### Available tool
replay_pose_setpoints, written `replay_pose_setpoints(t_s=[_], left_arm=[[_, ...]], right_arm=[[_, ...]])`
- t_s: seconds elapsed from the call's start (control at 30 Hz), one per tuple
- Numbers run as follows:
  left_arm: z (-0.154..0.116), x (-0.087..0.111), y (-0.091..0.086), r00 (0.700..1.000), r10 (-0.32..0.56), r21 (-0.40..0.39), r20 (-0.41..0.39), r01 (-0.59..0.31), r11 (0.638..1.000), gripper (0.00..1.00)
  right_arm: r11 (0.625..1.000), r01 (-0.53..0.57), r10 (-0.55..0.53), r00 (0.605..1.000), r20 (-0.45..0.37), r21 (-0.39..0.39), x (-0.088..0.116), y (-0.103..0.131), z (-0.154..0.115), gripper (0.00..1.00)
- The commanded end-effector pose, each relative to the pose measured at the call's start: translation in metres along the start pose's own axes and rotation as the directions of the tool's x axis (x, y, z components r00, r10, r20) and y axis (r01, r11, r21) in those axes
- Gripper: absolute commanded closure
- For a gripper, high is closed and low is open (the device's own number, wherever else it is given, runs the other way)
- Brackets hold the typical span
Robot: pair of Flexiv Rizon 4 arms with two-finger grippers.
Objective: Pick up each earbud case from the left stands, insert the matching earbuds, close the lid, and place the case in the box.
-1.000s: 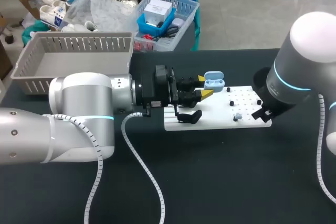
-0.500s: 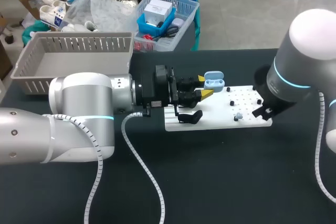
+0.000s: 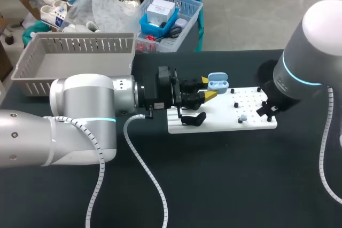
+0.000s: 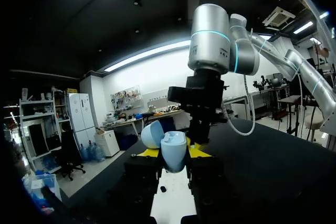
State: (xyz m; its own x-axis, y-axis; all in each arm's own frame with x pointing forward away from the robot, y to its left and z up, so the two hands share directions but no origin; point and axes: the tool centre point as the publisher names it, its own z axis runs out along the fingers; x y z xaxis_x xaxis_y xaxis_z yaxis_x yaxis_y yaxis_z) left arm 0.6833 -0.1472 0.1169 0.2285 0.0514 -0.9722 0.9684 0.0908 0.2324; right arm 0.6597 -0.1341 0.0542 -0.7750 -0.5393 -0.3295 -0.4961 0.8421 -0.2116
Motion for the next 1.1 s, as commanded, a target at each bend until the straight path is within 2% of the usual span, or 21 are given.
replay_pose_setpoints(t_s=[0.03,0.77,0.8,0.93,1.1], left_arm=[[0.000,0.000,-0.001,1.000,0.002,-0.004,0.002,-0.002,1.000,1.00],[0.000,0.000,-0.001,1.000,0.002,-0.004,0.002,-0.002,1.000,1.00],[0.000,0.000,-0.001,1.000,0.002,-0.004,0.002,-0.002,1.000,1.00],[0.000,0.000,-0.001,1.000,0.002,-0.004,0.002,-0.002,1.000,1.00],[0.000,0.000,-0.001,1.000,0.002,-0.004,0.002,-0.002,1.000,1.00]], right_arm=[[1.000,0.005,-0.005,1.000,0.021,-0.001,0.006,0.009,-0.018,1.00],[1.000,0.005,-0.005,1.000,0.021,-0.001,0.006,0.009,-0.018,1.00],[1.000,-0.016,0.016,1.000,-0.003,0.007,0.005,0.010,-0.018,1.00],[0.994,-0.107,0.107,0.994,-0.007,0.009,0.012,0.016,-0.024,1.00],[0.971,-0.238,0.239,0.971,-0.029,0.030,0.026,0.021,-0.033,1.00]])
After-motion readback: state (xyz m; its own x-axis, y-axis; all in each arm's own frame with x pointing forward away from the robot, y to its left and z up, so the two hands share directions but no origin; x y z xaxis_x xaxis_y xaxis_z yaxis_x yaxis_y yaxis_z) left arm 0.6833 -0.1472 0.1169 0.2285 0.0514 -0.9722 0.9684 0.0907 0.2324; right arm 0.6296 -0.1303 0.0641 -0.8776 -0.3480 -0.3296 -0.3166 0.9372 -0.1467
